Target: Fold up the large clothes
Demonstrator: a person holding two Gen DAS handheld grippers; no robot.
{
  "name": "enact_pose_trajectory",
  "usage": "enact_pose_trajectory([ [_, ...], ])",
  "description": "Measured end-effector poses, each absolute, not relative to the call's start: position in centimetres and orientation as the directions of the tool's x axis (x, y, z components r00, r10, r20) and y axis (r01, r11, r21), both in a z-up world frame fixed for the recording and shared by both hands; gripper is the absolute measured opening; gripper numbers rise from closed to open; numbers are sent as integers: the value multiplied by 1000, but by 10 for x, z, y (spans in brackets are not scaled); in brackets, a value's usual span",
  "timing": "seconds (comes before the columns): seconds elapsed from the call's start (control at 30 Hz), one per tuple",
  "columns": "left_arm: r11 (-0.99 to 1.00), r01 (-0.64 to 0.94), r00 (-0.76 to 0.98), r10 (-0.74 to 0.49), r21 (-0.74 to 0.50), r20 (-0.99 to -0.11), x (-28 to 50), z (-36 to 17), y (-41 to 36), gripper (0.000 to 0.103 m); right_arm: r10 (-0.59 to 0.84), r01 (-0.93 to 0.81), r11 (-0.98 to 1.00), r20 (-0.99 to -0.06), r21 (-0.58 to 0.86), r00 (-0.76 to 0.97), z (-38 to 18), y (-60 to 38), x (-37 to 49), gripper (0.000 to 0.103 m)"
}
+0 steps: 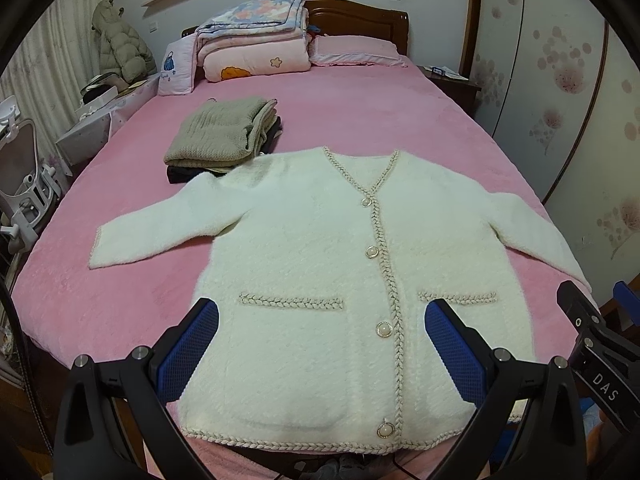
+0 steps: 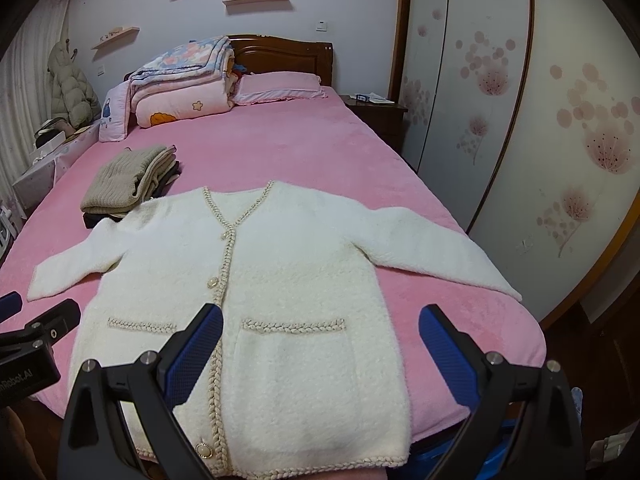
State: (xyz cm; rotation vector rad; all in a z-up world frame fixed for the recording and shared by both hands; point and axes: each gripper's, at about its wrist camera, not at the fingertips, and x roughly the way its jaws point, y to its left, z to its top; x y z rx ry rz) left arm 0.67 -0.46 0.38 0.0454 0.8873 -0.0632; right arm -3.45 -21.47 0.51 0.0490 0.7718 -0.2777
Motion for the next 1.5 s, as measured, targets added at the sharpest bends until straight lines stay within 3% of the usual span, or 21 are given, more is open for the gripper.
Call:
enact_pose_trajectory([
  [1.13, 987, 142, 641, -152, -79, -753, 3, 13, 1, 102, -239, 258, 963, -698, -80, 675, 9, -207, -39, 99],
  [1.5, 994, 90, 674, -110, -67, -730, 4, 14, 6, 102, -245, 258, 962, -700, -89, 671, 14, -207, -40, 99],
])
